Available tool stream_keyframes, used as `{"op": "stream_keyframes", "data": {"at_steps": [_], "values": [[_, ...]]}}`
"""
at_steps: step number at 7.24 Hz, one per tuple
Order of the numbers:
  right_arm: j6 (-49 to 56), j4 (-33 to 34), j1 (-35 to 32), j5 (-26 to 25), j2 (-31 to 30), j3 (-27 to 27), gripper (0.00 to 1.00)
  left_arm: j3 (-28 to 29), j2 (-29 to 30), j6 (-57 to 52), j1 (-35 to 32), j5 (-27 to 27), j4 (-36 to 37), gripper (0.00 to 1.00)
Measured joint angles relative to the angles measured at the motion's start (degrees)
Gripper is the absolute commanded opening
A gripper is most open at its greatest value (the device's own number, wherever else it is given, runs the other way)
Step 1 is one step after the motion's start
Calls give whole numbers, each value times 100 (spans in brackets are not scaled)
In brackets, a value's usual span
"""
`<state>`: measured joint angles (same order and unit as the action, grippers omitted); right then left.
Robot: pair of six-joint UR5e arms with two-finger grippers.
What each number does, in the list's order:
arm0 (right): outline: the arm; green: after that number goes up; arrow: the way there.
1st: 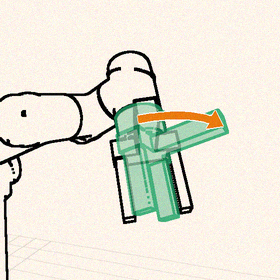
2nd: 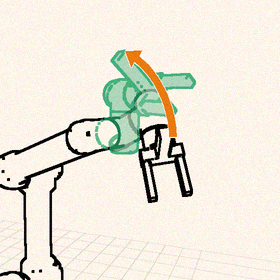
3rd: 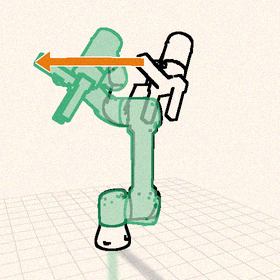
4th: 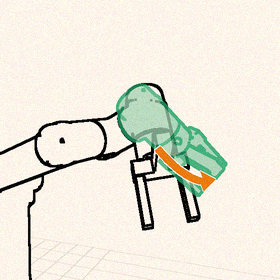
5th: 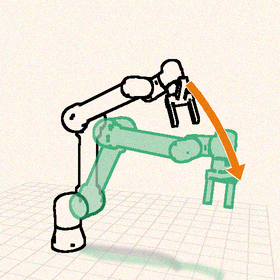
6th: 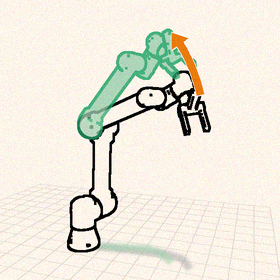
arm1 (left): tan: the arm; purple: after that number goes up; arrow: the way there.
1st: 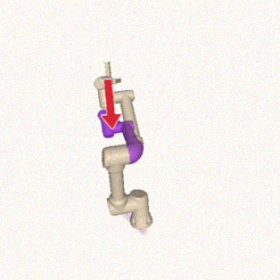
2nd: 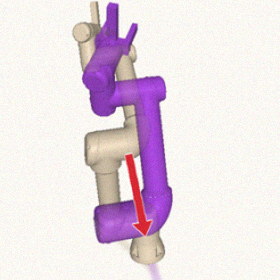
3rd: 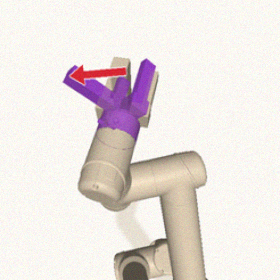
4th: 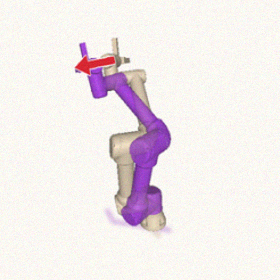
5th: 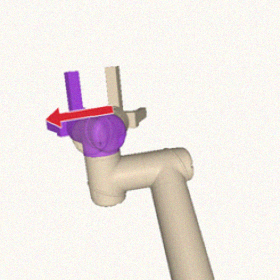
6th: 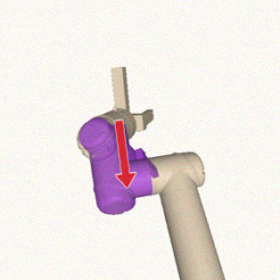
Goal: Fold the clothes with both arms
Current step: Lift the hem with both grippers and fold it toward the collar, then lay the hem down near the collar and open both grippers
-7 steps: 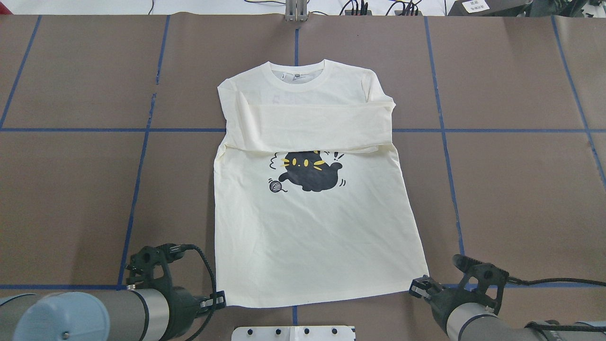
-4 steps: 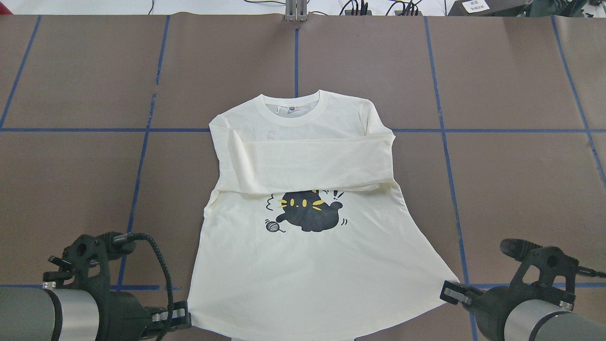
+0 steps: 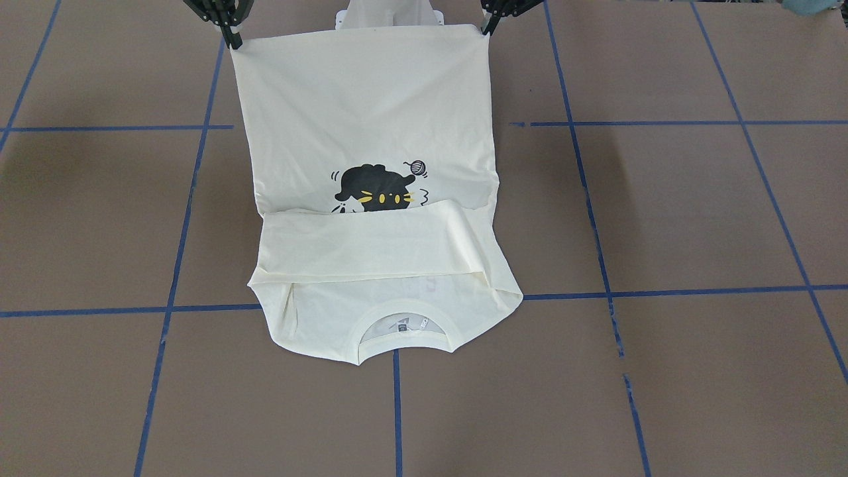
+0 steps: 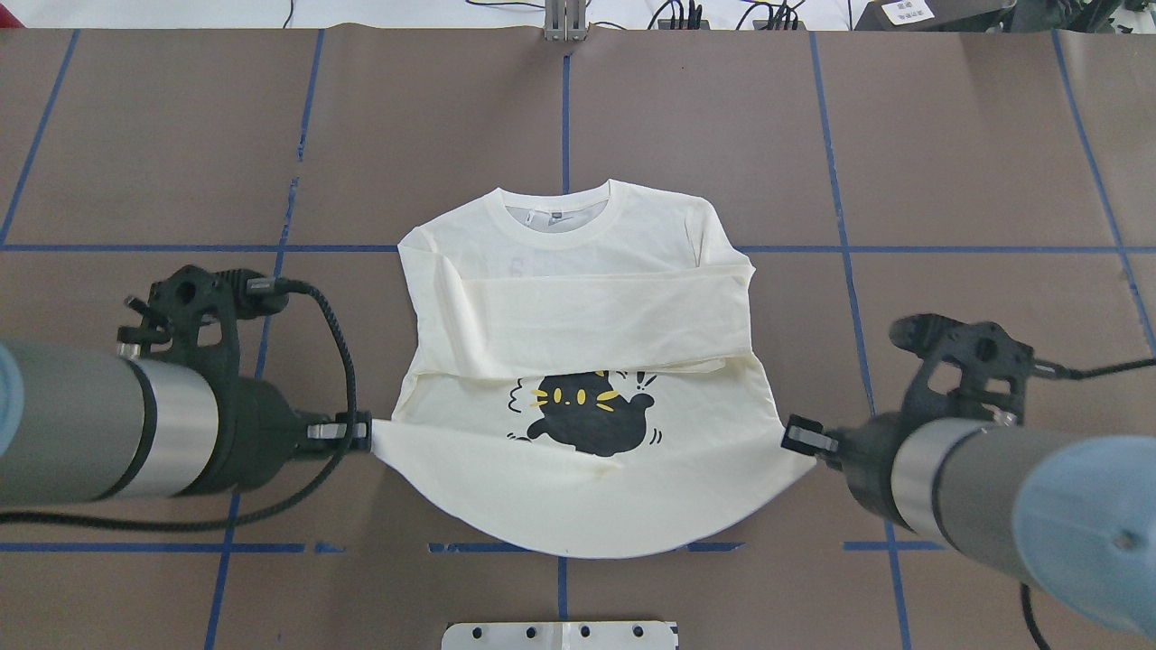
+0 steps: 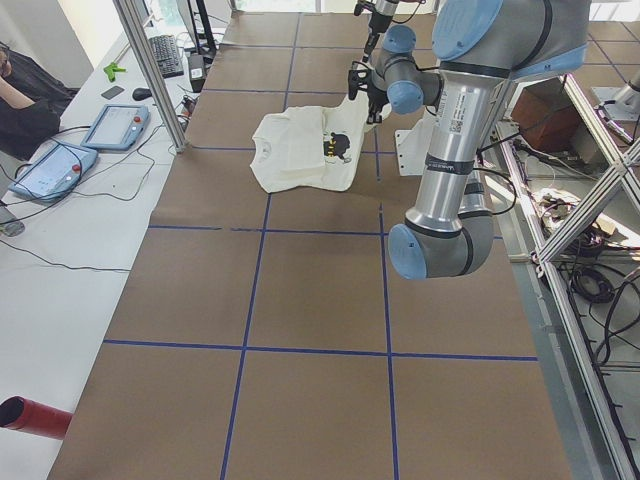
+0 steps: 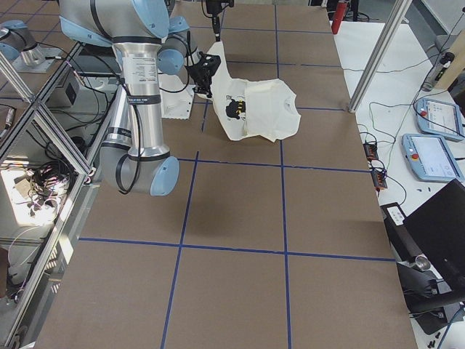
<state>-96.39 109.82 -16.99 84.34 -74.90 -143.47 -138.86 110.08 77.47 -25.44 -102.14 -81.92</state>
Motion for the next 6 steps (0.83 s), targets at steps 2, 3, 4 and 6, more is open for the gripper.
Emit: {"op": "stream_keyframes", "data": {"at_steps": [2, 3, 4, 6], "values": [[781, -14, -1206, 633, 872, 1160, 0, 742, 400, -752, -799, -181, 22, 0], [1116, -91, -1657, 815, 1072, 1597, 0, 1124, 575, -1005, -1074, -196, -4, 0], [1323, -301, -1983, 890, 1286, 2123, 0, 1547, 741, -1173, -1288, -191, -102, 0], [1484, -1267, -2365, 915, 1631, 3401, 0, 2637, 937, -1424, -1565, -167, -851, 0]]}}
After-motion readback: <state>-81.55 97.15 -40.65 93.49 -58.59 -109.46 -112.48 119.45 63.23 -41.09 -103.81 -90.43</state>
